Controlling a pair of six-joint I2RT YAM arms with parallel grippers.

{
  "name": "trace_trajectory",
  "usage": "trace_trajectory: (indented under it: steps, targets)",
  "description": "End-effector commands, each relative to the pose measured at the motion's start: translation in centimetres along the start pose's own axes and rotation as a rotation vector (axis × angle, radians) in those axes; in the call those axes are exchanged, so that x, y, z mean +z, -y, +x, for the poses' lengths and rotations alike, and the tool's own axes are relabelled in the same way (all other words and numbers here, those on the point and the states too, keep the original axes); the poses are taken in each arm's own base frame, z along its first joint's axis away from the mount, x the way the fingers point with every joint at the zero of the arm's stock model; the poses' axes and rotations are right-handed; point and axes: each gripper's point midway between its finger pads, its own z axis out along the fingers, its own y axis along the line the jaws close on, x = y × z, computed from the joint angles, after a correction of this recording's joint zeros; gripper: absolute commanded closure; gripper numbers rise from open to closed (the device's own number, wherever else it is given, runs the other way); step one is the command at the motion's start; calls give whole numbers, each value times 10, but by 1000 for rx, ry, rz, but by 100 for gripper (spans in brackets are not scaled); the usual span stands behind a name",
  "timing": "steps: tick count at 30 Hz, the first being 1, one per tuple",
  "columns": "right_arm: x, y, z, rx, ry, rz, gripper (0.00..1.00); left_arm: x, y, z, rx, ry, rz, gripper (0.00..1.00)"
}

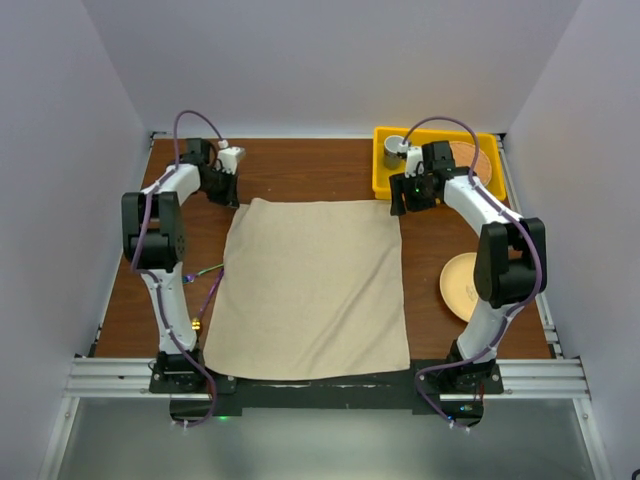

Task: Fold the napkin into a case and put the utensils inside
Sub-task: Pick up the flattened napkin from the center of the board.

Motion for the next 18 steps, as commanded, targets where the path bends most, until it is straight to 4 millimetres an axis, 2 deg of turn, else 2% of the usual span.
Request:
trace_trajectory:
  steps: [1, 4, 5, 7, 8, 9, 10, 11, 12, 13, 14, 18]
  targets:
    - [-10, -5, -14, 5, 48, -30, 37, -20, 16, -36, 109, 88, 9, 100]
    - [-11, -5, -12, 9, 51, -33, 37, -43, 24, -50, 150, 135, 2, 100]
    - [-11, -5, -12, 11, 51, -36, 37, -58, 29, -60, 172, 171, -7, 100]
    - [-13, -8, -12, 11, 56, -46, 37, -71, 35, -60, 197, 190, -13, 100]
    - [-13, -8, -12, 12, 58, -48, 37, -89, 41, -69, 227, 233, -25, 100]
    - [-14, -8, -13, 13, 63, -51, 37, -96, 43, -69, 253, 243, -32, 100]
    - [-15, -9, -13, 14, 66, -53, 37, -109, 51, -67, 274, 263, -31, 100]
    - [-15, -9, -13, 14, 67, -56, 37, -114, 54, -66, 289, 275, -37, 100]
    - [-15, -11, -14, 10, 69, -60, 37, -115, 55, -56, 306, 262, -35, 100]
    - [-15, -10, -14, 12, 69, -60, 37, -125, 62, -57, 331, 283, -28, 100]
    - [-15, -11, -14, 10, 70, -63, 37, -123, 75, -51, 358, 262, -1, 100]
    - [-15, -17, -14, 8, 70, -96, 37, -125, 98, -24, 412, 221, 88, 100]
